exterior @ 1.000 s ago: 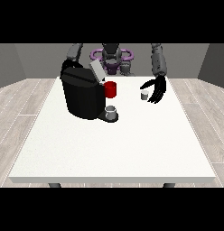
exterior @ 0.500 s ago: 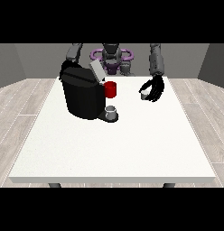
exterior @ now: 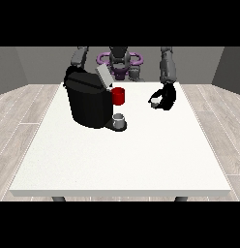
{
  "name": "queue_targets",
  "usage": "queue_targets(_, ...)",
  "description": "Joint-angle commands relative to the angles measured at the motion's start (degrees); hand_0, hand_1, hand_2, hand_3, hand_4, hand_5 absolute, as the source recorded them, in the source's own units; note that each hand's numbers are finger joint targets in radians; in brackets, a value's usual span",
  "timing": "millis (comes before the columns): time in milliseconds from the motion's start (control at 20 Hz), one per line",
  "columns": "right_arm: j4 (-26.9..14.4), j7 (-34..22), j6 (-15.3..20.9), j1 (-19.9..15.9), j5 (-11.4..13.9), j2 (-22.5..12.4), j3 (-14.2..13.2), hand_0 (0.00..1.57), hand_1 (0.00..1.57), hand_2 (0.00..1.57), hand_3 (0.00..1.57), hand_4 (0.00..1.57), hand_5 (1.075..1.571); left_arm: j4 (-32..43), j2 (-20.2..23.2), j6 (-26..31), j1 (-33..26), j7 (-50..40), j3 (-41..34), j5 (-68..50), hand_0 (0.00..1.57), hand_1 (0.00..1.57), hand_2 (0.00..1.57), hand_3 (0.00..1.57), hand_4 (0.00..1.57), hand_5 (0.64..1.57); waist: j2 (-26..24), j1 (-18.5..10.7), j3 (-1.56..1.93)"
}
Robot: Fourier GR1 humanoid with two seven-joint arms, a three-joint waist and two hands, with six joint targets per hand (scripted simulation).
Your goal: Insert the coffee pod into the coffee machine and close the lid
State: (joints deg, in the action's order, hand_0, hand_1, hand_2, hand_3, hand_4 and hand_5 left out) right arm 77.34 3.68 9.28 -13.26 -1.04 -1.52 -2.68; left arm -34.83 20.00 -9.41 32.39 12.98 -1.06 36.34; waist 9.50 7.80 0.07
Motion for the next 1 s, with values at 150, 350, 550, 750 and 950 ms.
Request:
queue_targets(150, -1.1, -0.5, 1.9, -0.7, -0.7, 0.6, -0.3, 0.00, 0.00, 0.00, 0.00, 0.43, 1.571, 1.4, 1.6, 3.7, 3.6, 2.6, -0.3, 0.9, 1.32, 1.32, 1.43, 1.41, 0.55, 1.571, -0.6, -0.2, -0.09)
queue_targets(350, -5.2, 3.0, 0.7, 3.6, -1.2, 1.4, -0.4, 0.00, 0.00, 0.00, 0.00, 0.50, 1.571, -3.0, -1.9, 6.3, 3.7, 2.5, 1.4, 0.3, 1.45, 1.45, 1.45, 1.39, 0.62, 1.571, -5.2, -1.5, -0.05)
queue_targets(550, -7.6, 3.1, 1.2, 1.4, -1.0, 0.8, -1.5, 0.00, 0.00, 0.00, 0.00, 0.47, 1.571, -5.8, -1.8, 11.5, 7.4, 0.6, 2.3, 0.4, 1.32, 1.32, 1.38, 1.35, 0.58, 1.571, -6.7, -3.0, -0.05)
queue_targets(750, -7.4, 1.1, -1.3, -1.5, -1.5, -1.5, -1.5, 0.00, 0.00, 0.00, 0.00, 0.46, 1.571, -6.3, 1.9, 14.8, 12.8, 1.6, -0.2, -1.0, 1.26, 1.26, 1.33, 1.29, 0.54, 1.571, -3.9, -0.7, -0.07)
queue_targets(950, -7.5, 3.7, -3.2, -1.4, -2.6, -0.9, -1.3, 0.00, 0.00, 0.00, 0.00, 0.49, 1.571, -7.4, 2.5, 16.4, 16.7, -0.6, -1.3, -1.1, 1.25, 1.25, 1.33, 1.29, 0.56, 1.571, -3.5, 0.8, -0.06)
